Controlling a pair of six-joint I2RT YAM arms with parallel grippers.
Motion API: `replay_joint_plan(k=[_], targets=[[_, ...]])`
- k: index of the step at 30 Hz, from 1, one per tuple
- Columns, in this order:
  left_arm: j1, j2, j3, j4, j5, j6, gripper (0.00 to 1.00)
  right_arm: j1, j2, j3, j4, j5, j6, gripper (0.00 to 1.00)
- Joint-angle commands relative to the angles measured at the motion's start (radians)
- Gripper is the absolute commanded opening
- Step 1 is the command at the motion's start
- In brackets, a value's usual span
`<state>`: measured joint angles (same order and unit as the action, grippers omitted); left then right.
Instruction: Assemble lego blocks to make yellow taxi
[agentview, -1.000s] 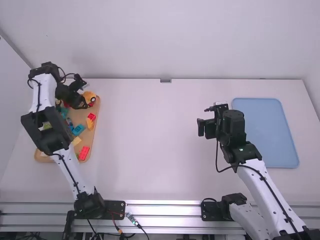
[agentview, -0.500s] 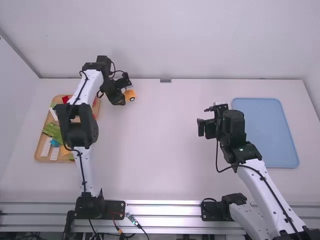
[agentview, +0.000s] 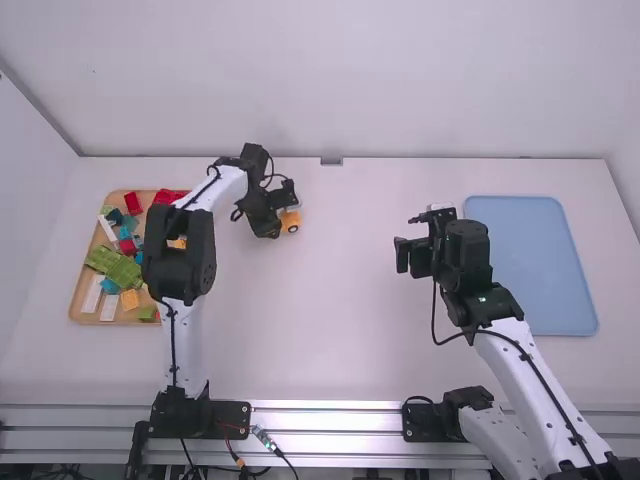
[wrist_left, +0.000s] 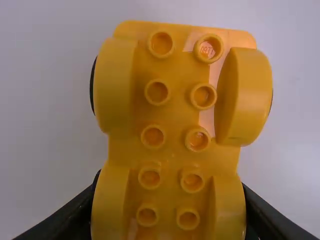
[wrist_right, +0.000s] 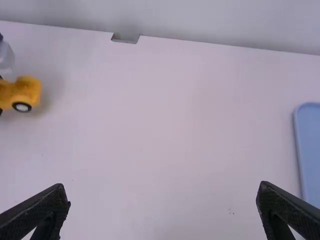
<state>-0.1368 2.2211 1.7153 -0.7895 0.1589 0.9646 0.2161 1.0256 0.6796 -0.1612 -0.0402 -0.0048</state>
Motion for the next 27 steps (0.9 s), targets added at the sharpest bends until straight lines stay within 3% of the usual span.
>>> replay_joint_plan(k=[1, 6, 11, 27], targets=[[-0.024, -0.140, -0.099, 0.042, -0.006, 0.023, 0.17, 0.002, -0.002, 0.034, -0.002, 0.004, 0.000, 0.99], [-0.028, -0.224, -0.240, 0.101, 0.079, 0.116, 0.18, 0.002, -0.002, 0.034, 0.000, 0.004, 0.000, 0.99], [-0.043, -0.230, -0.295, 0.091, 0.089, 0.182, 0.19, 0.002, -0.002, 0.034, -0.001, 0.003, 0.000, 0.99], [-0.171, -0.230, -0.457, 0.281, 0.127, 0.190, 0.17, 0.002, -0.002, 0.034, -0.001, -0.023, -0.002, 0.99]])
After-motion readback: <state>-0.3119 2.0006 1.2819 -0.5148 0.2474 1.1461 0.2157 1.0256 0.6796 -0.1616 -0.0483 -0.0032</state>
